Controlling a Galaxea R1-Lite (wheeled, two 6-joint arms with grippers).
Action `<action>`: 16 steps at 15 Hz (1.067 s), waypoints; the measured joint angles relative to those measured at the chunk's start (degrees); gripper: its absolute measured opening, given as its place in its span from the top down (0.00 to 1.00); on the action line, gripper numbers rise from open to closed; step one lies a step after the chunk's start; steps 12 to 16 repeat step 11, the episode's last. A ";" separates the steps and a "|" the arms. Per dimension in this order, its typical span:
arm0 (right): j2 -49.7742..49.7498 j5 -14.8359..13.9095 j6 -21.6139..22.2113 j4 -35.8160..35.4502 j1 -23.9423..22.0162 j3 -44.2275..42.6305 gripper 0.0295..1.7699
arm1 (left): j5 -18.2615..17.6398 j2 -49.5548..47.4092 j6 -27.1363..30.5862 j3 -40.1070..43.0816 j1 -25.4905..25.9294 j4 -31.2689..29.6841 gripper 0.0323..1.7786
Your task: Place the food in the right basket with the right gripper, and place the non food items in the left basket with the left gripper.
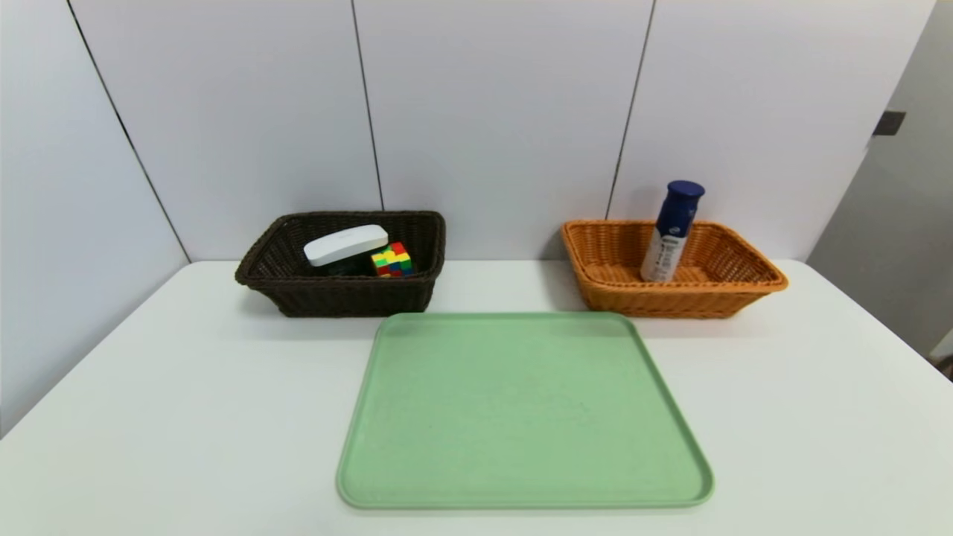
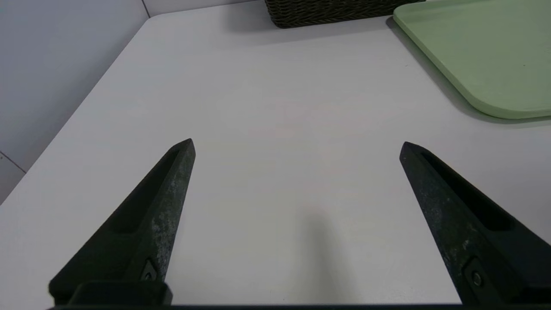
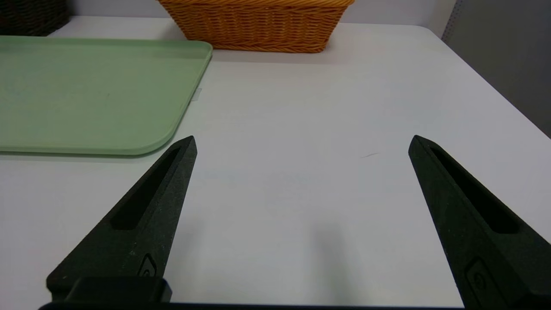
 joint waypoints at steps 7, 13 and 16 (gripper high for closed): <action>0.00 0.05 0.12 -0.05 0.00 0.00 0.04 | 0.02 0.00 0.00 0.00 0.00 0.02 0.05; 0.02 0.02 -0.10 -0.05 0.00 0.00 0.04 | 0.02 0.00 0.00 0.00 0.00 0.02 0.05; 0.02 0.02 -0.10 -0.05 0.00 0.00 0.04 | 0.02 0.00 0.00 0.00 0.00 0.02 0.05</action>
